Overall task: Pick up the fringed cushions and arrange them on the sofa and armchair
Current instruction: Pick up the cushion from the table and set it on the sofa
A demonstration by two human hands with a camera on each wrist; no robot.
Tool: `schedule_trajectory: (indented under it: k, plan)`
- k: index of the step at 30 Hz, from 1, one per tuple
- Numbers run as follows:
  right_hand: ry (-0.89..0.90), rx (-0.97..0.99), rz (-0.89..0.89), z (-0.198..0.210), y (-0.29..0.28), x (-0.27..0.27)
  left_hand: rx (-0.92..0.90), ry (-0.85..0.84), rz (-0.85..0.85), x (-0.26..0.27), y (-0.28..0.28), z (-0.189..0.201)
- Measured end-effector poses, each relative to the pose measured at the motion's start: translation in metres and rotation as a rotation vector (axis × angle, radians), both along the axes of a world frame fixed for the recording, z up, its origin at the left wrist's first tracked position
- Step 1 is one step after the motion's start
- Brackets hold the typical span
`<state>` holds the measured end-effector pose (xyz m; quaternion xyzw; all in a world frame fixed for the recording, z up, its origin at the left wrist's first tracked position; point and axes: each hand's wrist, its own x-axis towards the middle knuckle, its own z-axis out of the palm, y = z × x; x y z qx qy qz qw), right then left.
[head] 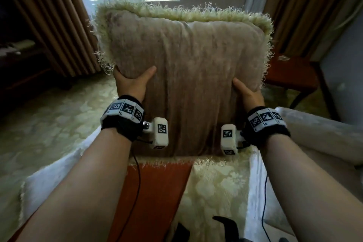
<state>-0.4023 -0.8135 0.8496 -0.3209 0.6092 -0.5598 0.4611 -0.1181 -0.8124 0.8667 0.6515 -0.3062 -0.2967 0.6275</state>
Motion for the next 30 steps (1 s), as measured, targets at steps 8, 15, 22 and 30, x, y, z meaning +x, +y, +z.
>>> schedule_trajectory:
  k: [8, 15, 22, 30]
  plan:
    - [-0.068, -0.127, -0.267, 0.044, 0.022, -0.140, -0.072, -0.052, -0.210, -0.144, -0.033, 0.051]
    - [-0.143, -0.166, -0.490, 0.044, 0.051, -0.219, -0.136, -0.054, -0.416, -0.242, -0.065, 0.069]
    - [0.017, -0.142, -0.793, 0.032, 0.084, -0.272, -0.127, -0.010, -0.733, -0.332, -0.098, 0.061]
    - [0.062, -0.186, -1.120, 0.044, 0.142, -0.291, -0.164, -0.019, -1.126, -0.424, -0.106, 0.069]
